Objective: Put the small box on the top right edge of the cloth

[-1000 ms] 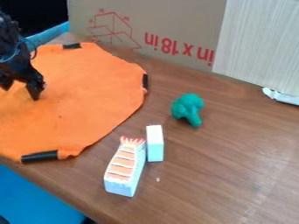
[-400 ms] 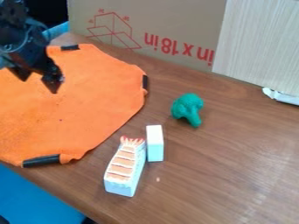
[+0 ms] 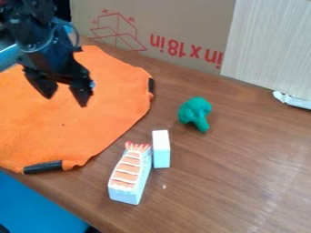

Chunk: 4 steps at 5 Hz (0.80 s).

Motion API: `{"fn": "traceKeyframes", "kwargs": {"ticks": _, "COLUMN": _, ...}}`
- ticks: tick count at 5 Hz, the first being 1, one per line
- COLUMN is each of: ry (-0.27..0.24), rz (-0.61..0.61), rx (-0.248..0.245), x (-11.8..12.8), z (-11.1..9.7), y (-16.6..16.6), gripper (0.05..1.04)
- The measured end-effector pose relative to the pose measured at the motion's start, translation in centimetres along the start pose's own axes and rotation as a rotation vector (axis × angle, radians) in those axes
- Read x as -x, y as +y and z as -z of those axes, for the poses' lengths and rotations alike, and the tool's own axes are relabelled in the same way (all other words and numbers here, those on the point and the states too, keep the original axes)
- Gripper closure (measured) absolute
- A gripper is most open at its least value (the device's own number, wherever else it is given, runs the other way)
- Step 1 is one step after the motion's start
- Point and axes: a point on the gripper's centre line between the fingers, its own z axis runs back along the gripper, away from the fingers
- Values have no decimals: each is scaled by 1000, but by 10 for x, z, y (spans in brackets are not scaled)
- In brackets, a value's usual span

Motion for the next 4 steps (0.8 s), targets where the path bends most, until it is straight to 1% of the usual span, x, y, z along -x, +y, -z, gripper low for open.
{"fn": "traceKeyframes", "kwargs": {"ticks": 1, "ry": 2, "rz": -68, "rx": 42, "x": 3, "z": -13, "y": -19, "gripper": 84}}
{"fn": "traceKeyframes", "kwargs": {"ticks": 2, "ry": 30, "rz": -92, "rx": 90, "x": 13, "z": -17, "y": -35, "gripper": 84}}
{"fn": "traceKeyframes", "kwargs": {"ticks": 4, "ry": 61, "rz": -39, "rx": 147, "x": 35, "z": -26, "y": -65, "gripper": 84}}
